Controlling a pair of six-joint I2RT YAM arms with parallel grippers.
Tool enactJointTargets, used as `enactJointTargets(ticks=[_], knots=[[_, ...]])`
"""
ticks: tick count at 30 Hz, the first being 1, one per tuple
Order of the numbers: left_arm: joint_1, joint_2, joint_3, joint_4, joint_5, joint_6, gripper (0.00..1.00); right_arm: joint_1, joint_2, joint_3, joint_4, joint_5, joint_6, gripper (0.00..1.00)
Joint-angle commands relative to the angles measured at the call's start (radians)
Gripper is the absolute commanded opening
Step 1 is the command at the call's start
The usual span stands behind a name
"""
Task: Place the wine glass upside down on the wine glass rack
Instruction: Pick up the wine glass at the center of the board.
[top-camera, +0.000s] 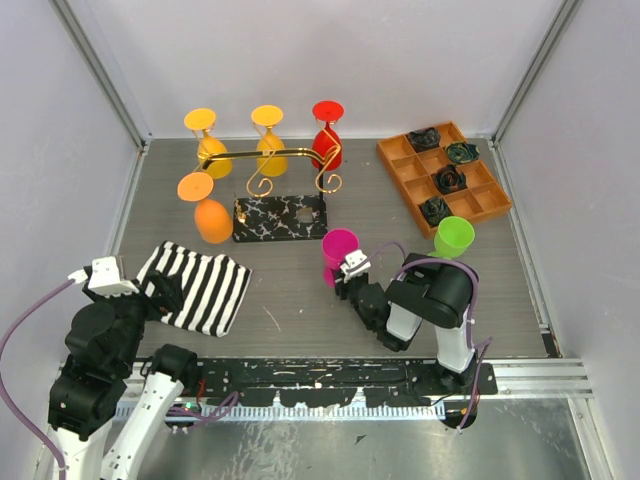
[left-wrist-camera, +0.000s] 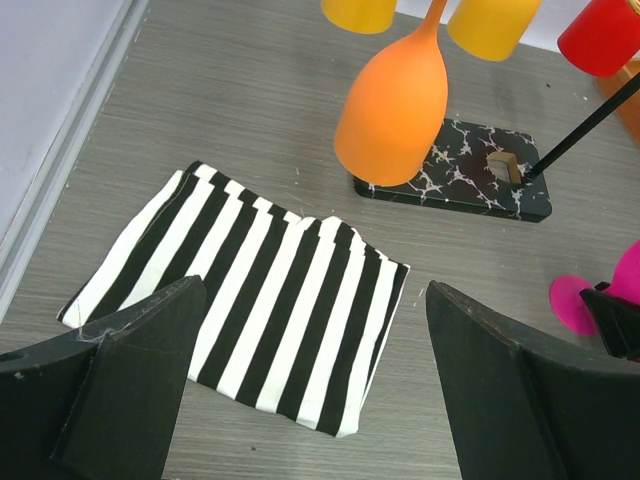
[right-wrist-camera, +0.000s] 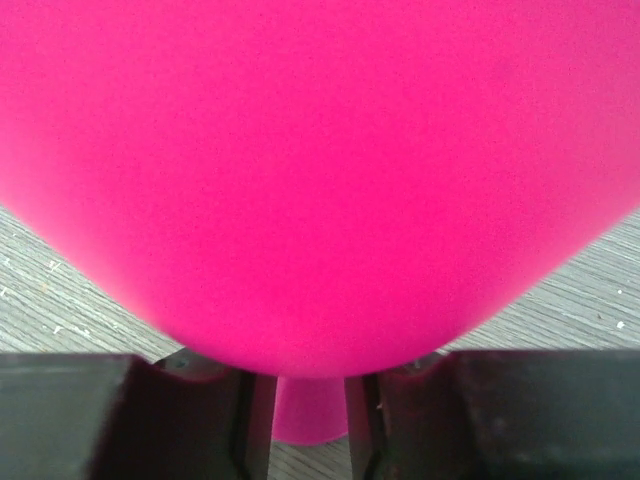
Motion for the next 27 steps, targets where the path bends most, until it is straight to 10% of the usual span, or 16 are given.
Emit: enactJointTargets(ticks=[1, 13, 27], knots=[[0.005, 0.011, -0.008, 0.033, 0.008, 0.008, 0.99, -0.008, -0.011, 0.019, 0.155, -0.032, -0.024, 0.31], [0.005, 0.013, -0.007, 0.033, 0.004, 0.006, 0.99, -0.016, -0.023, 0.006, 0.155, -0.061, -0.037, 0.02], [0.005, 0.045, 0.07, 0.085, 0.101, 0.029, 0.98, -0.015, -0.428, -0.128, -0.018, -0.159, 0.084, 0.01]])
